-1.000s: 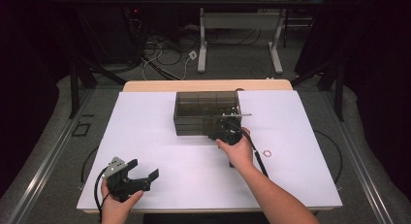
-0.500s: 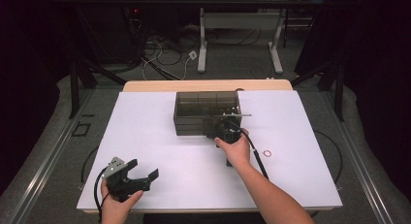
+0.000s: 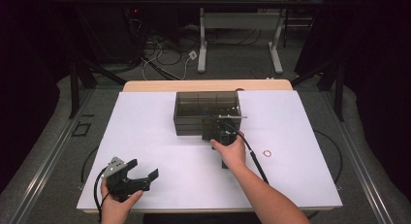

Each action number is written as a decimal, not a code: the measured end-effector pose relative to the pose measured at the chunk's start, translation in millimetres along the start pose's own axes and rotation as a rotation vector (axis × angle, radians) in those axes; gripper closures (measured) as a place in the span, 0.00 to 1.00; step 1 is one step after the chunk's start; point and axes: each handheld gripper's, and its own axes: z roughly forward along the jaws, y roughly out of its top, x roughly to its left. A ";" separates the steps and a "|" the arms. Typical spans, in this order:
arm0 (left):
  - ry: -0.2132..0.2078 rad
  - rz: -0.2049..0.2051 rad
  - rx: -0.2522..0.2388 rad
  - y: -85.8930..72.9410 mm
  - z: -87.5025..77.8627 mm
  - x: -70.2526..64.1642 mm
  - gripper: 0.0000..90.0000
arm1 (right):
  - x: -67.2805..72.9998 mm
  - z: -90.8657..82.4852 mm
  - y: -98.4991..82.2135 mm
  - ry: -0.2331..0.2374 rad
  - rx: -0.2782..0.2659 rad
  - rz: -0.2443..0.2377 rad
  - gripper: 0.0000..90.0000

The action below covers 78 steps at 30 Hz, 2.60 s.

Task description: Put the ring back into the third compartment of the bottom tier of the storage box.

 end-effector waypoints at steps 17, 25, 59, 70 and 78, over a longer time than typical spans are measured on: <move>-0.003 -0.001 -0.002 0.2 -1.0 0.5 0.01 | 1.9 18.1 -5.9 -0.005 -0.012 0.063 0.70; -0.005 0.001 -0.001 0.4 -0.8 0.7 0.01 | 1.2 20.2 -6.1 -0.007 -0.020 0.089 0.74; -0.008 -0.004 -0.006 0.6 -1.3 0.8 0.01 | -4.2 25.8 -8.1 -0.003 -0.040 0.271 0.91; -0.007 0.001 -0.005 0.7 -1.4 0.8 0.01 | -3.9 25.4 -7.9 -0.009 -0.036 0.265 0.92; -0.006 0.001 -0.004 0.6 -1.3 1.2 0.01 | -4.7 25.4 -8.2 0.003 -0.038 0.263 0.93</move>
